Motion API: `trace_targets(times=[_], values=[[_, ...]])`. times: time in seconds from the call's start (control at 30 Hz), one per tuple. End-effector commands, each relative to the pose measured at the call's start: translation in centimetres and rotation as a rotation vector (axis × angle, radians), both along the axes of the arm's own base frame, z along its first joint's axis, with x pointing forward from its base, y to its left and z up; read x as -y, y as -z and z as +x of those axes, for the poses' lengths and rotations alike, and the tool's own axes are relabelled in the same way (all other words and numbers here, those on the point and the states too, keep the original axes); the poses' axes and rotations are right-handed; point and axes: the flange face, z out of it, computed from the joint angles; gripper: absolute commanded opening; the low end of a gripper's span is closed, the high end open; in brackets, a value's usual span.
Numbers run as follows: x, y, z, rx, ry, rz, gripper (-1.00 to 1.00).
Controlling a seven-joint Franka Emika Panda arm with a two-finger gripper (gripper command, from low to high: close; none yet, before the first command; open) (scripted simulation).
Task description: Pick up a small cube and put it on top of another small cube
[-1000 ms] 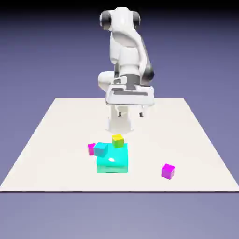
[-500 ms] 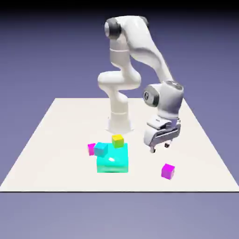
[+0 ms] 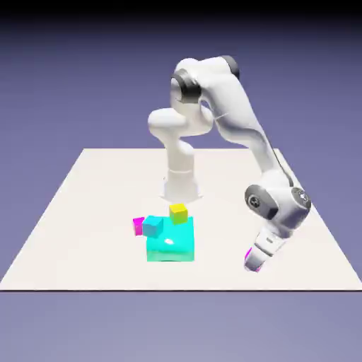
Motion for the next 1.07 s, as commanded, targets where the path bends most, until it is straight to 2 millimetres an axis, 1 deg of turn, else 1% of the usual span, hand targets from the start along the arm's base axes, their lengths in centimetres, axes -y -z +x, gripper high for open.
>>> trace_targets(times=[0.0,0.07,0.17,0.23,0.37,0.43,0.53,0.7,0.73,0.77,0.9,0.93,0.97,1.0,1.03], values=[[-0.5,-2.1,0.5,0.002,0.0,-0.001,-1.0],[-1.6,-6.4,1.0,0.001,0.0,-0.001,-1.0],[4.1,-8.4,2.3,0.013,0.069,-0.052,-1.0],[8.0,-9.8,2.7,0.018,0.122,-0.078,-1.0],[15.8,-12.9,2.7,0.023,0.239,-0.105,-1.0],[19.5,-14.5,2.1,0.022,0.3,-0.105,-1.0],[24.8,-16.7,0.7,0.018,0.394,-0.089,-1.0],[32.5,-19.5,-3.2,0.003,0.55,-0.016,-1.0],[33.5,-19.8,-3.9,0.001,0.572,-0.001,-1.0],[33.5,-19.8,-3.9,0.001,0.572,-0.001,-1.0],[34.2,-13.9,-5.4,0.001,0.571,-0.001,-1.0],[34.3,-13.2,-5.6,0.001,0.572,-0.001,-1.0],[34.3,-13.2,-5.6,0.001,0.572,-0.001,1.0],[34.3,-13.2,-5.6,0.001,0.572,-0.001,1.0],[34.1,-14.6,-5.1,0.001,0.571,-0.001,1.0]])
